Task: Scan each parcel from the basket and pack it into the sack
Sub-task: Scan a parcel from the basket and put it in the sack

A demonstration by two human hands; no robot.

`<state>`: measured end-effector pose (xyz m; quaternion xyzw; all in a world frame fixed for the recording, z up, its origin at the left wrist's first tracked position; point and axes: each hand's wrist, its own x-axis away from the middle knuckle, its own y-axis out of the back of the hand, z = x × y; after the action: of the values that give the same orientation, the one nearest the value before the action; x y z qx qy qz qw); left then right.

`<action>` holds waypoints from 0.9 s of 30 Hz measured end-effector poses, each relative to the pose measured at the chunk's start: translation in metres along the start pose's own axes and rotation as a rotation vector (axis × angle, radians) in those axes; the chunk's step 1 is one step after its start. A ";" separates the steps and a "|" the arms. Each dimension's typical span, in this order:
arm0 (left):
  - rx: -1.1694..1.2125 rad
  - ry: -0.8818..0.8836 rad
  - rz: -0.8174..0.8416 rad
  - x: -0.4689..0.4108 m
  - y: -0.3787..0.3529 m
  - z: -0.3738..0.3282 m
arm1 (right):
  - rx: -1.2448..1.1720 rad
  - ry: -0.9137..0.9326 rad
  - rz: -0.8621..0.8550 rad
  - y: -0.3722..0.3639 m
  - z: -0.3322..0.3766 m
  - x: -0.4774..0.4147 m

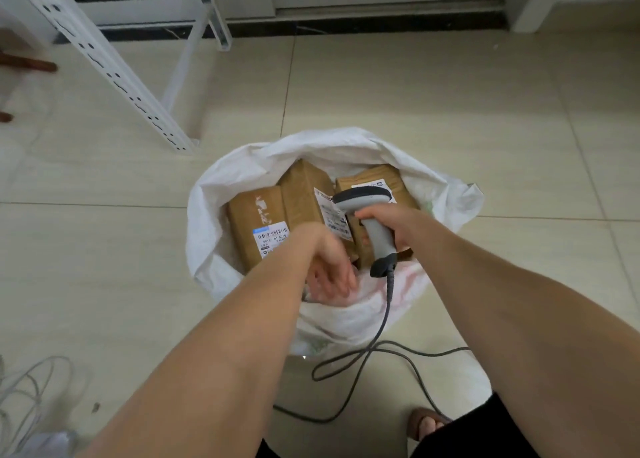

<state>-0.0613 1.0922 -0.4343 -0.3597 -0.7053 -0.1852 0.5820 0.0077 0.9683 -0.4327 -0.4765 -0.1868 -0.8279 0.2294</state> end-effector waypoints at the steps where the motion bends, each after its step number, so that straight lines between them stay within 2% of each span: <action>1: 0.104 -0.034 -0.083 0.008 0.011 -0.005 | -0.039 0.031 0.001 0.001 0.001 0.000; 4: 0.287 -0.162 -0.517 0.017 0.033 -0.013 | -0.140 0.090 -0.041 0.004 0.005 -0.001; 6: 0.110 -0.196 -0.863 0.011 0.044 -0.014 | -0.167 0.118 -0.069 0.004 0.007 -0.002; 7: -0.039 -0.179 -0.977 0.008 0.046 -0.012 | -0.177 0.132 -0.077 0.004 0.008 -0.004; 8: -0.165 -0.145 -1.023 0.002 0.046 -0.009 | -0.184 0.143 -0.092 0.003 0.008 -0.007; 13: -0.392 -0.012 -0.904 -0.022 0.046 0.002 | -0.142 0.158 -0.171 0.002 -0.002 -0.022; 17: -0.332 -0.031 -0.879 -0.005 0.050 -0.006 | -0.223 0.141 -0.151 0.004 -0.002 -0.010; 22: -0.295 -0.070 -0.993 0.061 0.032 -0.025 | -0.236 0.125 -0.179 0.015 0.019 0.058; 27: -0.329 -0.087 -0.960 0.152 0.003 -0.069 | -0.445 0.083 -0.169 0.037 0.046 0.161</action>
<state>-0.0212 1.0915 -0.2721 -0.0895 -0.7762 -0.5253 0.3370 -0.0105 0.9295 -0.2665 -0.4636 -0.0293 -0.8838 0.0560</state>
